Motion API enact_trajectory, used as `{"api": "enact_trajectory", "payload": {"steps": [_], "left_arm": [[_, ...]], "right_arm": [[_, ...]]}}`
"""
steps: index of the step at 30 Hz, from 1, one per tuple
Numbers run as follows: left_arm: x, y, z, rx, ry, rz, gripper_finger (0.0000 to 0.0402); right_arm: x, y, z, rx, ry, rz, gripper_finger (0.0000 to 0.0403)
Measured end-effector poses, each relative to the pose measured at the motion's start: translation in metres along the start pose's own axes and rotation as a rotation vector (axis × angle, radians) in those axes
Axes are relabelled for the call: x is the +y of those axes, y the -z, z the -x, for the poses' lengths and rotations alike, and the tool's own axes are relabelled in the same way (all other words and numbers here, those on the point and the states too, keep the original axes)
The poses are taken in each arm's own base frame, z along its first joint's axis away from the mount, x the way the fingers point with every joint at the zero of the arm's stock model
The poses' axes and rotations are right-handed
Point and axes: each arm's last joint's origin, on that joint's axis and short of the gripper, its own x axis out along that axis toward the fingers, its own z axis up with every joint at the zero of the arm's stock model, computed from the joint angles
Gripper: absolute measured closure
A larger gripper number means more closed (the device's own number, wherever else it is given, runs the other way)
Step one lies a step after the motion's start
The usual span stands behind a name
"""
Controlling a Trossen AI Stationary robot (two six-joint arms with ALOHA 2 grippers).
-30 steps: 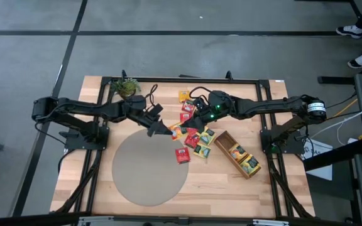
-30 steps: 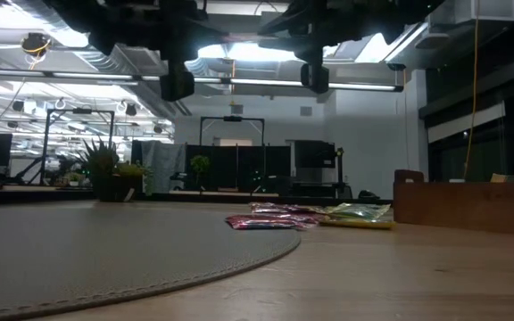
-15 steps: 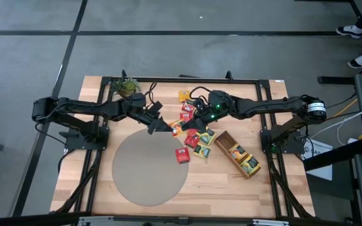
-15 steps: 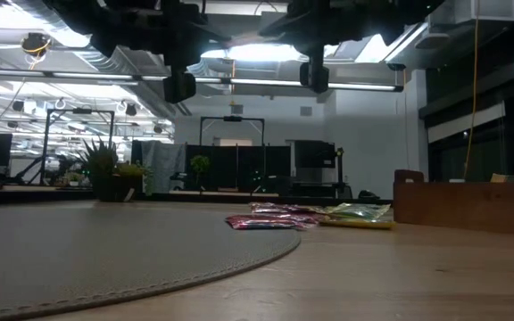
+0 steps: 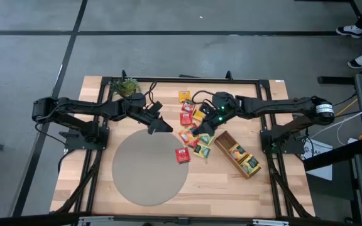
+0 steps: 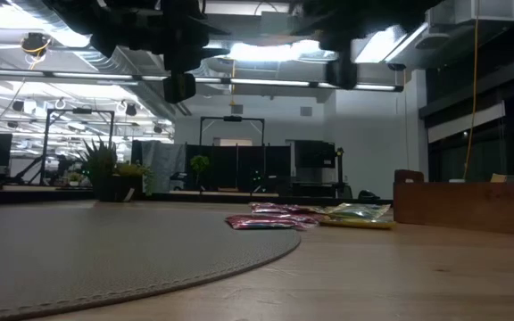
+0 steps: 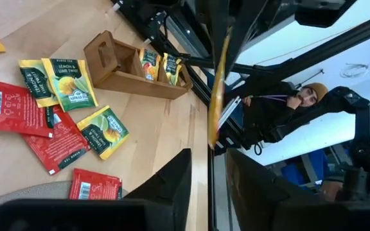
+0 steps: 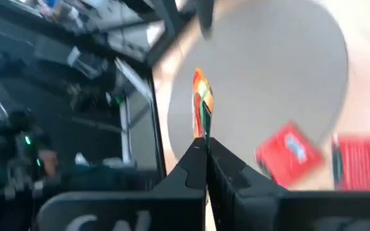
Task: Pick & Place Tea
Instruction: Put the orange tea bag into the middle section of the wooden organizer
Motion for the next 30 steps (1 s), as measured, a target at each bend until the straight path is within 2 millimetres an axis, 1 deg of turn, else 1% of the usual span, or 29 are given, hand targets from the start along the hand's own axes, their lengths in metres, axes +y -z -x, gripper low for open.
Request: {"api": "enact_trajectory", "payload": {"steps": [6,11,15,19,23,30], "left_arm": [[0.0,0.0,0.0,0.002,0.0,-0.001,0.0284],[0.0,0.0,0.0,0.001,-0.001,-0.015,0.0285],[0.0,0.0,0.0,0.001,-0.001,-0.018,0.0287],[0.0,0.0,0.0,0.001,-0.001,-0.018,0.0286],[0.0,0.0,0.0,0.0,-0.002,-0.028,0.0284],[0.0,0.0,0.0,-0.002,-0.004,-0.044,0.0283]], "right_arm": [[0.015,0.031,0.022,0.141,0.098,-0.066,0.04],[0.03,0.061,0.044,0.2,0.231,-0.122,0.04],[0.037,0.086,0.06,0.238,0.362,-0.178,0.04],[0.038,0.108,0.072,0.283,0.511,-0.229,0.04],[0.035,0.124,0.078,0.341,0.652,-0.26,0.04],[0.019,0.143,0.073,0.388,0.76,-0.304,0.04]]}}
